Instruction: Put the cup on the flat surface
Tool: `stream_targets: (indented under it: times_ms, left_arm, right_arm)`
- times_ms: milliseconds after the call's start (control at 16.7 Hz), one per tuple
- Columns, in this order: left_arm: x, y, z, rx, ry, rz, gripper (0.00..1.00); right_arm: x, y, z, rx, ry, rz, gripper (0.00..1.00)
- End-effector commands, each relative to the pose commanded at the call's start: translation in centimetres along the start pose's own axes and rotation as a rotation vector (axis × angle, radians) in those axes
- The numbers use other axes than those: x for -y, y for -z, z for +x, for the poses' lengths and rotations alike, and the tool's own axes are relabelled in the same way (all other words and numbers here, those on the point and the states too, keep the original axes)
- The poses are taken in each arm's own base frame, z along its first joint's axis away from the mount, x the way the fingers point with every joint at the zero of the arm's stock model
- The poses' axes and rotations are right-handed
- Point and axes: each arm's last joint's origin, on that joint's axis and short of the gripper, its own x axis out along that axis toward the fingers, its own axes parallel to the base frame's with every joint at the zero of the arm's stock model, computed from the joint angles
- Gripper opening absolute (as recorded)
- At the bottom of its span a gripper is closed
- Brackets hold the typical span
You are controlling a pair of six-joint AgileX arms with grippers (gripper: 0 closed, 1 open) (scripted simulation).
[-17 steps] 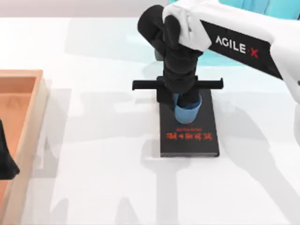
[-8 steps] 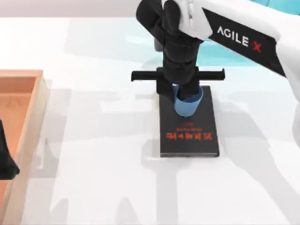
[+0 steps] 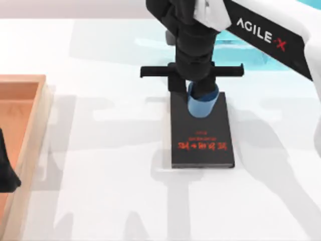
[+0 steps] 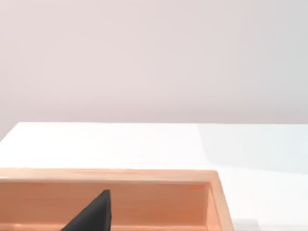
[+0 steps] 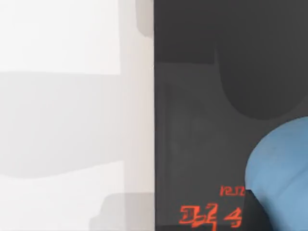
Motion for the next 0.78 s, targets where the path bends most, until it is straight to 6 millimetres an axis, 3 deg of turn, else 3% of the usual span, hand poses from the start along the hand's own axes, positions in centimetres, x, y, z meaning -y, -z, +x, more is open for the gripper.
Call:
stream_targets:
  times_ms: [300,600,780]
  left_arm:
    - [0.0,0.0,0.0,0.000,0.000,0.000,1.00]
    - [0.0,0.0,0.0,0.000,0.000,0.000,1.00]
    - [0.0,0.0,0.0,0.000,0.000,0.000,1.00]
  right_arm:
    - [4.0,0.5,-2.1,-0.015,0.005,0.007,0.00]
    - [9.4,2.9,-3.8,-0.071,0.026,-0.005,0.00]
    - [10.6,3.5,-4.4,-0.076,0.025,-0.008,0.00]
